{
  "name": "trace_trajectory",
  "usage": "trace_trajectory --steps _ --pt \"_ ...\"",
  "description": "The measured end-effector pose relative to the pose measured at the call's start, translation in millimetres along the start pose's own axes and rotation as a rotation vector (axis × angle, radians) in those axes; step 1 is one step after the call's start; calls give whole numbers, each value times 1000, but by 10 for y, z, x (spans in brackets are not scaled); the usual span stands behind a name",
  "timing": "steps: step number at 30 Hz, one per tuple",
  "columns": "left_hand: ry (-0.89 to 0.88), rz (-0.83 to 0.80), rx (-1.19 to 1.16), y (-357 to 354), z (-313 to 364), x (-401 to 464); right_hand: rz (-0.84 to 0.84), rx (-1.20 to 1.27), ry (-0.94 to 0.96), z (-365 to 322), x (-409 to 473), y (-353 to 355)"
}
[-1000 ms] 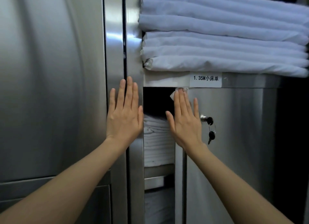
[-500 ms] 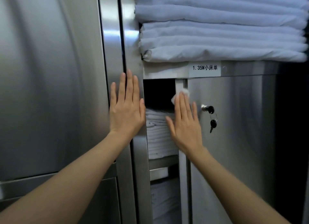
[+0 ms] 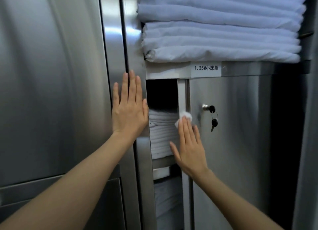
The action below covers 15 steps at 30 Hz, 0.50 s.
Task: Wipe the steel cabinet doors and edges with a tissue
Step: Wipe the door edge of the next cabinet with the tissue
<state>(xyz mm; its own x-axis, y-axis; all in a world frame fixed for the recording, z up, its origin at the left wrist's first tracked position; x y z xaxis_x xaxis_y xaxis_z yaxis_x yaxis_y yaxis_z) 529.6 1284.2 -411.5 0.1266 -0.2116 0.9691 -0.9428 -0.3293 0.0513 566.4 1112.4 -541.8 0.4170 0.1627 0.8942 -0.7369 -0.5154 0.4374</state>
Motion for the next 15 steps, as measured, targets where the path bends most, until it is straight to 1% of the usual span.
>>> trace_trajectory --steps 2,3,7,9,11,13,15 --pt "0 -15 -16 0 -6 -8 -69 -30 4 31 -195 -29" --pt "2 -17 -16 -2 -8 -11 -79 -40 9 39 -68 26" --pt "3 -28 0 -10 -19 -13 22 -6 33 -18 904 404" --pt "-2 -35 17 -20 -12 -17 45 -10 39 3 1027 433" --pt "-9 -41 24 -20 -4 -15 22 13 39 23 723 297" --pt "-13 -52 23 -19 -7 -21 -38 68 -6 25 102 77" --pt "-18 -63 15 -23 -14 -22 -133 62 -45 20 -551 -108"
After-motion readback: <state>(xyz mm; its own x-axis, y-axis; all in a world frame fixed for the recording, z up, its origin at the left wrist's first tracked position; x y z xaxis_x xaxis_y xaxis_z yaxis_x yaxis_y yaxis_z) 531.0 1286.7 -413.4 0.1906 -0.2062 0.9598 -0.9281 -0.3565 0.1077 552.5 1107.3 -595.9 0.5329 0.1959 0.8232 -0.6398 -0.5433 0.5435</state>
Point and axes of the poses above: each hand's wrist, its own x-axis towards the middle knuckle, its own y-axis out of the back of the hand, z = x × y, the point moved 4 cm from there along x, towards the middle knuckle, and after that the axes turned 15 degrees about x, right-handed, at the moved point
